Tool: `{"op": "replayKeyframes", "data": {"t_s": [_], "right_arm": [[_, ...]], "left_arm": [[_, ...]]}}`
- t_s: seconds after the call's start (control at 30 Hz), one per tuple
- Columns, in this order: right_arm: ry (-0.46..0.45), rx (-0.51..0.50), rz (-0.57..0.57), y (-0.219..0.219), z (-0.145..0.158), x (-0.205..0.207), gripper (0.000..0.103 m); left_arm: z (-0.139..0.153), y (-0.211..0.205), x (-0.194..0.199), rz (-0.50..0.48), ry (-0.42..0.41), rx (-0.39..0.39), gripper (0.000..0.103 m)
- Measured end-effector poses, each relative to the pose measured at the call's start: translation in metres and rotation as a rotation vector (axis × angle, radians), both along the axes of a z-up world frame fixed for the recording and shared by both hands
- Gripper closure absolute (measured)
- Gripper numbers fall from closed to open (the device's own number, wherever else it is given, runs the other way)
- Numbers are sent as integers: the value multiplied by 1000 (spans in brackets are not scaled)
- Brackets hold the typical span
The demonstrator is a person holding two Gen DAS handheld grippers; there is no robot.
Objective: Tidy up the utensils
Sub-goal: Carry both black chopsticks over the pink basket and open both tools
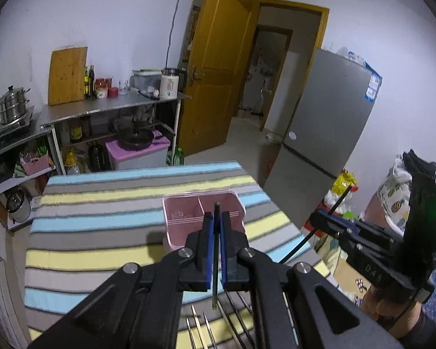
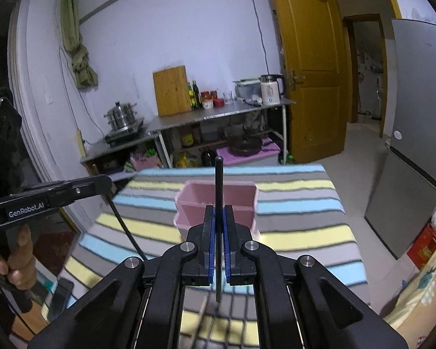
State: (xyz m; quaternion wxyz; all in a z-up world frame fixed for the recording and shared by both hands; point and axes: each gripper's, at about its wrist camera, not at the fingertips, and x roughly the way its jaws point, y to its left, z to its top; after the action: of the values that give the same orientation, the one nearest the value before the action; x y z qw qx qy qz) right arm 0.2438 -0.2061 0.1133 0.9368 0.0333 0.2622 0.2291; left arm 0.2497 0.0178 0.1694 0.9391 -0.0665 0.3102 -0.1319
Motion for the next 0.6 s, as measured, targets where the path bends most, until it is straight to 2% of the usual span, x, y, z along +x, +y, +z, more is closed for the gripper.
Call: {"op": "replayKeyframes", "data": {"t_s": [0.37,0.6], "right_arm": [[-60,77,-20,16,27,42,99],[-51,106,-28,33,19,74,99]], "left_arm": [[37,30,42,52,-86,-77,99],[24,40,69,79,-83,-68,99]]}}
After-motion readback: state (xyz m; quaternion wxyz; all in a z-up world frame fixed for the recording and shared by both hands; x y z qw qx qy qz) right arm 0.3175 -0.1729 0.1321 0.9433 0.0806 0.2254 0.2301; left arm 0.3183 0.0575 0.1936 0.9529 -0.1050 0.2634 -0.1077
